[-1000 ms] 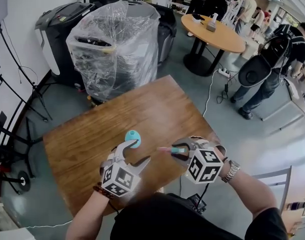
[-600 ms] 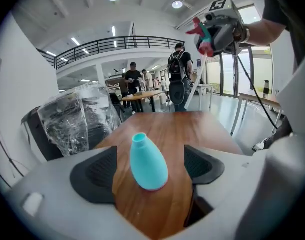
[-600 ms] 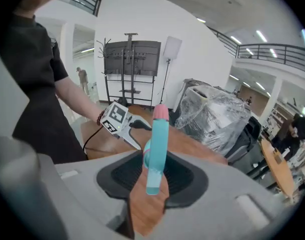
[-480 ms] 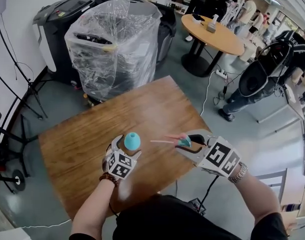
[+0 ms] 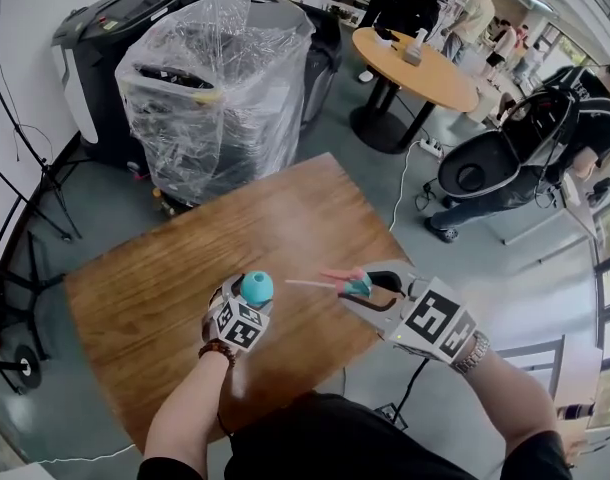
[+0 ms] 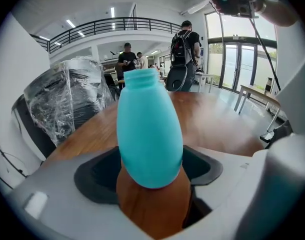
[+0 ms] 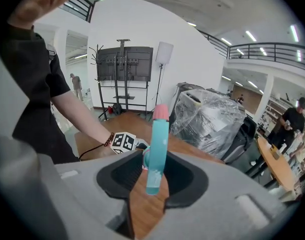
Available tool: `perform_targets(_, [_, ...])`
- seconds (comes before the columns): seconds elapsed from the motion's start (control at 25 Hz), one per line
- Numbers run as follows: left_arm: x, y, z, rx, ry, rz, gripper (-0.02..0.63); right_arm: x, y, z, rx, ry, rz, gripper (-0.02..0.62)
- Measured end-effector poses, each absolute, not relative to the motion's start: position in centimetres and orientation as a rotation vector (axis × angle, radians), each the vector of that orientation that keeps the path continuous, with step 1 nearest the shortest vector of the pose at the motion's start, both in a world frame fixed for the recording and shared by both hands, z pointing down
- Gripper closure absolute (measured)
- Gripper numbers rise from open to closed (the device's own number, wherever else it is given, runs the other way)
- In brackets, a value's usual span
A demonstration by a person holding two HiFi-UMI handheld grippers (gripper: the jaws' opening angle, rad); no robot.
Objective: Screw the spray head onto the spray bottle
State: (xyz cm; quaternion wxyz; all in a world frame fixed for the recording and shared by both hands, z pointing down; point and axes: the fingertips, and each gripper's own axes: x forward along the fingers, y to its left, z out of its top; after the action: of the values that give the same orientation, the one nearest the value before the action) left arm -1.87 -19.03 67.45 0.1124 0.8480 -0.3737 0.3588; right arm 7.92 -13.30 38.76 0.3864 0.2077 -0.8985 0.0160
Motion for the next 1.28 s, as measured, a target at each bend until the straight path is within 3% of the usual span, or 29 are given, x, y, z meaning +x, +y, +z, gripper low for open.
perform_targets(0.6, [0.4, -15.8, 62.0, 2.637, -0.946, 1.585, 0.21, 6.3, -12.1, 42.0, 0.399, -2.215, -0.084, 0.472])
perform_targets(1.28, [3.8, -12.1, 54.7, 2.761, -0.815, 1.661, 0.215, 5.1, -10.5, 44.2, 0.304, -2.218, -0.105, 0.472])
